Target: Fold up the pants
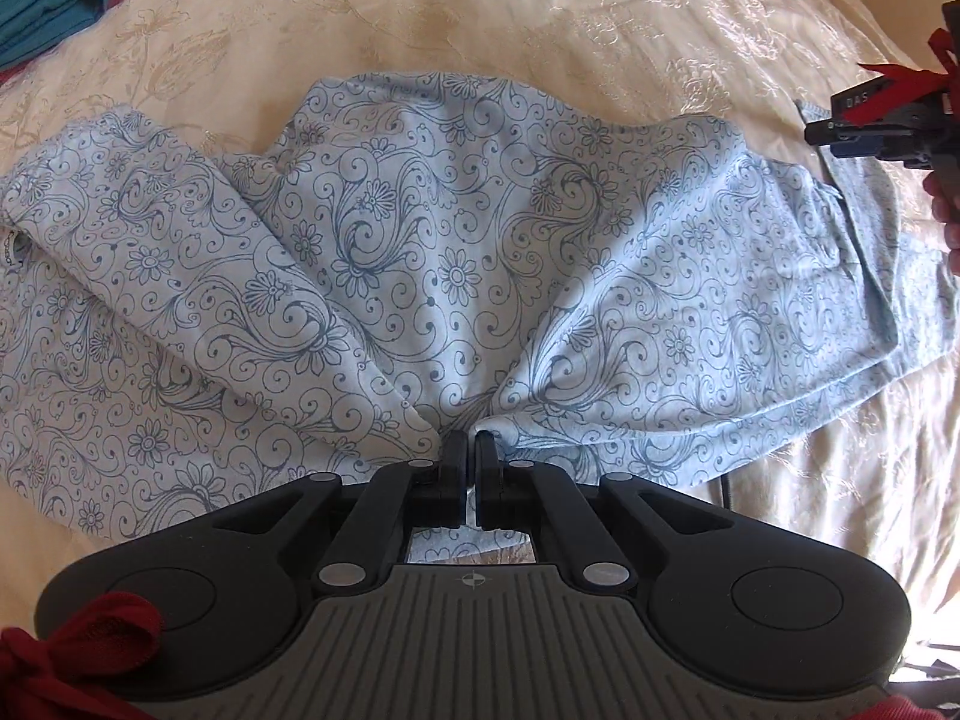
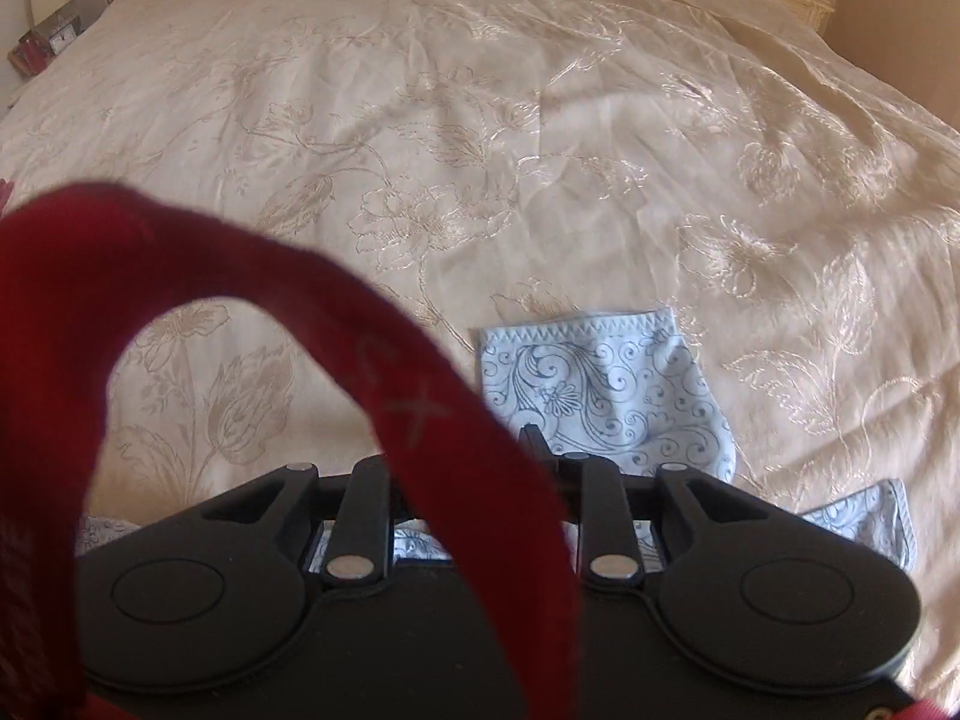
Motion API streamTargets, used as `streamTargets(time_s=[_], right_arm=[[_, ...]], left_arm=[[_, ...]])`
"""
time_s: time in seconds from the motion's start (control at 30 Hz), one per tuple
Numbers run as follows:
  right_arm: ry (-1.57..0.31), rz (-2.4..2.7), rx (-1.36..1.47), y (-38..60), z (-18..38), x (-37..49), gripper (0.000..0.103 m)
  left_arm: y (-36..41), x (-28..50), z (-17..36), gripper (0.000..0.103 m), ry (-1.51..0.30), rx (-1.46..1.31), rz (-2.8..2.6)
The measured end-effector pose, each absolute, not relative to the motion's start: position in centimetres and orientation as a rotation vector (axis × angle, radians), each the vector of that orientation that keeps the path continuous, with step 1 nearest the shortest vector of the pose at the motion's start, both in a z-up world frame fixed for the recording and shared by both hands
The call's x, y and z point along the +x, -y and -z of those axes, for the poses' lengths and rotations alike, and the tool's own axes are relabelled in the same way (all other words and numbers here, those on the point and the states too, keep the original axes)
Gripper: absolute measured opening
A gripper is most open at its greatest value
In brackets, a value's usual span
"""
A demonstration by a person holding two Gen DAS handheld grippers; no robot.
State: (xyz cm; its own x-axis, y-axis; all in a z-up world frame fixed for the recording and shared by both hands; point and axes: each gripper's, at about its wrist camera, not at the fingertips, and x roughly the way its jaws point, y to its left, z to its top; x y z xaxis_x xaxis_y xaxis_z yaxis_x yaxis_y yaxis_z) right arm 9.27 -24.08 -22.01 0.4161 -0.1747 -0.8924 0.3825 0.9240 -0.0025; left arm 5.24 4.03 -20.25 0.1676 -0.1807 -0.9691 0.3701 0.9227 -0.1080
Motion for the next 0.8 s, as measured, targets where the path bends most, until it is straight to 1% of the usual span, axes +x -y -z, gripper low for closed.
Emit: streamTargets(time_s=[0.1, 0.13, 0.17, 0.27, 0.3, 0.37, 0.47, 0.53, 0.63, 0.73, 0.8], right_arm=[[-1.145, 0.395, 0.126, 23.4, 24.1, 10.5, 0.033], [-1.148, 0.403, 0.113, 23.5, 24.3, 10.5, 0.021], [-1.149, 0.407, 0.111, 23.6, 24.2, 10.4, 0.003], [-1.073, 0.399, 0.185, 25.1, 21.2, 8.5, 0.004], [-1.026, 0.403, 0.206, 25.8, 19.4, 7.4, 0.004], [-0.956, 0.43, 0.253, 27.7, 16.3, 4.0, 0.004], [-0.919, 0.495, 0.321, 30.7, 14.1, -0.9, 0.004], [-0.934, 0.538, 0.347, 32.8, 14.2, -4.3, 0.004], [-1.014, 0.596, 0.363, 34.7, 16.7, -7.2, 0.004], [-1.07, 0.602, 0.406, 36.2, 19.5, -8.3, 0.004], [-1.105, 0.604, 0.387, 36.2, 20.9, -8.6, 0.004]], left_arm=[[-4.1, 5.3, 20.2, 0.002, -1.349, 0.162, 0.379], [-4.1, 5.3, 20.2, 0.002, -1.348, 0.163, 0.376], [-4.1, 5.2, 20.1, 0.002, -1.346, 0.164, 0.374], [-4.1, 5.2, 20.2, 0.002, -1.341, 0.175, 0.371], [-4.0, 5.1, 20.1, 0.002, -1.338, 0.18, 0.369], [-3.8, 5.0, 20.1, 0.002, -1.332, 0.19, 0.365], [-3.3, 4.6, 19.8, 0.002, -1.321, 0.21, 0.355], [-3.2, 4.6, 19.9, 0.002, -1.315, 0.215, 0.346], [-3.0, 4.4, 20.1, 0.002, -1.307, 0.228, 0.334], [-2.7, 4.3, 20.3, 0.002, -1.298, 0.249, 0.322], [-2.5, 4.2, 20.3, 0.002, -1.291, 0.266, 0.317]])
